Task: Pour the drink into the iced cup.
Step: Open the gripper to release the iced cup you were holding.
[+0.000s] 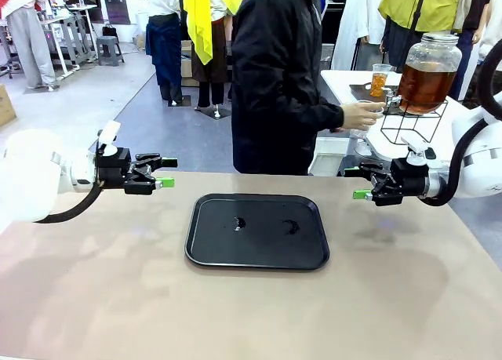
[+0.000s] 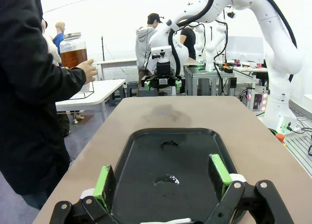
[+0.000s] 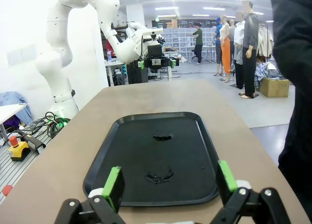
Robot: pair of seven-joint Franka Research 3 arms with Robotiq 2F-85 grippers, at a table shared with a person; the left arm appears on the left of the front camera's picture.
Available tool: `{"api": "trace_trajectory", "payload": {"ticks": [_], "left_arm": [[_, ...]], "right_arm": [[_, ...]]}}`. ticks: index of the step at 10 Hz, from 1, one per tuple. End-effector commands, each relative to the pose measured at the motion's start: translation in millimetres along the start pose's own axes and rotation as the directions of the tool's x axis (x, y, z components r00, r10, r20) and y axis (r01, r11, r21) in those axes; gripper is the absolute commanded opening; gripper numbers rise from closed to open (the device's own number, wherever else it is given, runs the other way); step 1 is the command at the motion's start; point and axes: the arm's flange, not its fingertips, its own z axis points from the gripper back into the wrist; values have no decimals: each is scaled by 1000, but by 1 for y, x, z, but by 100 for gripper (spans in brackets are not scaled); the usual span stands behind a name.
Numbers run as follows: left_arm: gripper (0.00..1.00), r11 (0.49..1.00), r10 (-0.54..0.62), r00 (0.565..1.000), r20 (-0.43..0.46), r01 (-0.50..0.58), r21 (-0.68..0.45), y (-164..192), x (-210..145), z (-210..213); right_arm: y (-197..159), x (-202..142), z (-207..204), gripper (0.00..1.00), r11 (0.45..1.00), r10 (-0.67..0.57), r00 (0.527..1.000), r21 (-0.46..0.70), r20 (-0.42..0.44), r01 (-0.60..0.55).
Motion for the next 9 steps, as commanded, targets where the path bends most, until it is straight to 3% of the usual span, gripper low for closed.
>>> {"api": "trace_trajectory", "payload": {"ticks": [1,9], "left_arm": [[100,1000,-2,1000,-3,2,2,-1,1,0],[100,1000,-2,1000,-3,2,2,-1,1,0]], "right_arm": [[0,2,-1,100,1000,4,1000,11,0,-4],[0,2,-1,100,1000,4,1000,11,0,-4]]}}
